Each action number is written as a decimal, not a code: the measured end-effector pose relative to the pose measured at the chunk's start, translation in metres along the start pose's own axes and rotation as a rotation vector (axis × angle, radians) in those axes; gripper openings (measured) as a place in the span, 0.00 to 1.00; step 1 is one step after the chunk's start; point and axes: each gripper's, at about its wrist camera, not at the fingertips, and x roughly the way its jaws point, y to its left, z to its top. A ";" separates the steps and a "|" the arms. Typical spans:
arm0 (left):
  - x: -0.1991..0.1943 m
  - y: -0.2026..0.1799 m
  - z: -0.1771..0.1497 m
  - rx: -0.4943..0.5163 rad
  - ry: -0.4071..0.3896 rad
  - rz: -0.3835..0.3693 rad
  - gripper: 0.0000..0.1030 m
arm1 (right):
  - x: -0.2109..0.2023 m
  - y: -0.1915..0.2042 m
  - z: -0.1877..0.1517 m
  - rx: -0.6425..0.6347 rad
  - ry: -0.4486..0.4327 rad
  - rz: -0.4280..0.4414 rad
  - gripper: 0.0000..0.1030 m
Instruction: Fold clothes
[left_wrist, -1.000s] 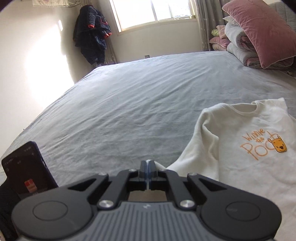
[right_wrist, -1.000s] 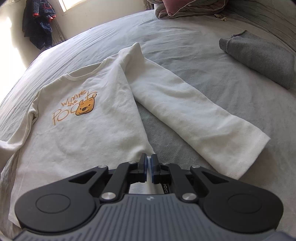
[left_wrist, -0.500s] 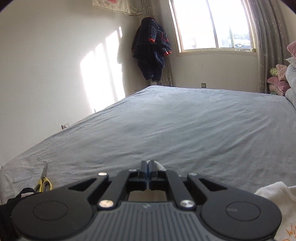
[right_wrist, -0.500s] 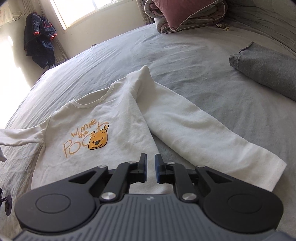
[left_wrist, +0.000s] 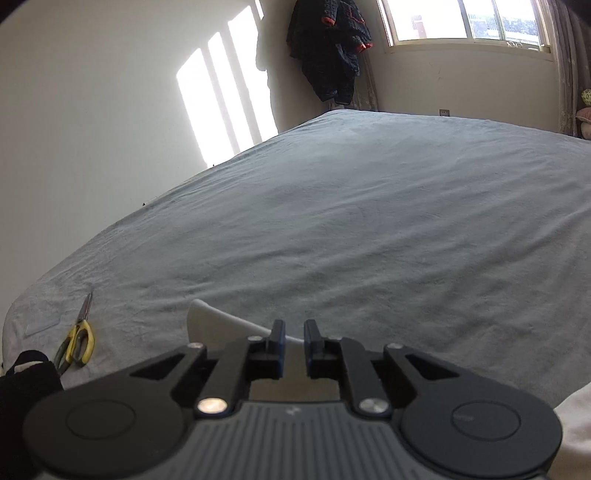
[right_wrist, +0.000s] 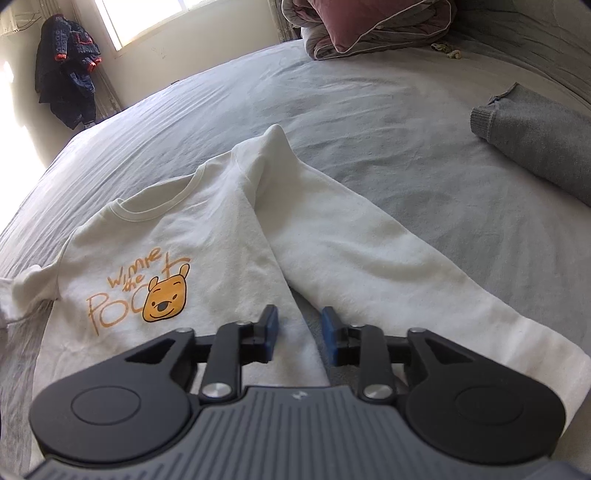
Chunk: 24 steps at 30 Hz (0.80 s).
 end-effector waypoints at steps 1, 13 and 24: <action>0.000 -0.001 -0.002 0.001 0.012 -0.014 0.32 | 0.001 -0.001 0.001 -0.001 -0.005 0.004 0.48; -0.032 -0.059 -0.025 0.075 0.070 -0.390 0.58 | -0.011 -0.024 0.020 0.017 -0.065 -0.076 0.48; 0.003 -0.110 -0.016 0.128 0.119 -0.633 0.57 | 0.060 -0.043 0.099 0.060 -0.057 0.061 0.48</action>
